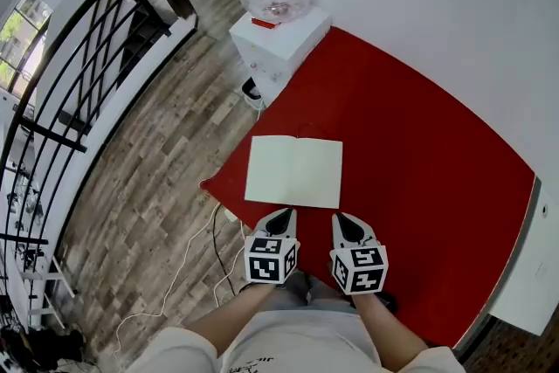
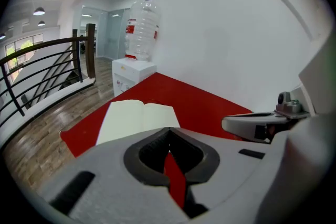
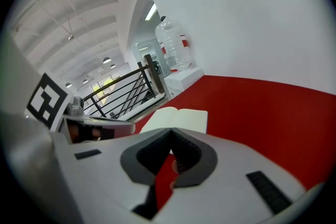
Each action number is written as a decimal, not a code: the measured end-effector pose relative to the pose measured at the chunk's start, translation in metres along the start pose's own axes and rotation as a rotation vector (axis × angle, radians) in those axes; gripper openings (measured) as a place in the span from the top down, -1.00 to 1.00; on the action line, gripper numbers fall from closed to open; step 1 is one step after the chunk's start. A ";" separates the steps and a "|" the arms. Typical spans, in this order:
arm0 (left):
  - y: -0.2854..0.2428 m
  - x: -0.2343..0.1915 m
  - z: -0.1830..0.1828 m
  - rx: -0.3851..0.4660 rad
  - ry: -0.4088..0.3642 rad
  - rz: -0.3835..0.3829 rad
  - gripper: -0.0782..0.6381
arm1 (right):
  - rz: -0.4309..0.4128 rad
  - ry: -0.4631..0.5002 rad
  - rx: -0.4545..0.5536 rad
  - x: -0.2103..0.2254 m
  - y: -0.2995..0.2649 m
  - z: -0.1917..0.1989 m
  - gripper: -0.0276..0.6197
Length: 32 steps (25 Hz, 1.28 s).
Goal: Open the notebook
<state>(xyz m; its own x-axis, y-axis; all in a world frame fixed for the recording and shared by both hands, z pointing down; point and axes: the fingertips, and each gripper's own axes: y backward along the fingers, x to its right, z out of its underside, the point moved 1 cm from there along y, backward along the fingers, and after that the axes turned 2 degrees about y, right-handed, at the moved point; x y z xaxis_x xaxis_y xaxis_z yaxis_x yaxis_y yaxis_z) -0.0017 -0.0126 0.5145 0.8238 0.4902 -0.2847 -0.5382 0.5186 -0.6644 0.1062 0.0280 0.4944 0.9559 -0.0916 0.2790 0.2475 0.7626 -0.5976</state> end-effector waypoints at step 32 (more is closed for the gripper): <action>0.129 -0.004 0.024 0.128 0.067 -0.055 0.76 | -0.095 0.183 -0.004 -0.121 0.068 0.005 0.90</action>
<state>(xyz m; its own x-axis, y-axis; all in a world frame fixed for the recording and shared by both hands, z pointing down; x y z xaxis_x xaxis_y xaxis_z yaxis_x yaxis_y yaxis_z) -0.0791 0.0691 0.4468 0.8605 0.4126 -0.2987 -0.5065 0.6309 -0.5877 0.0069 0.0943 0.4240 0.9409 -0.2781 0.1935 0.3384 0.7425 -0.5781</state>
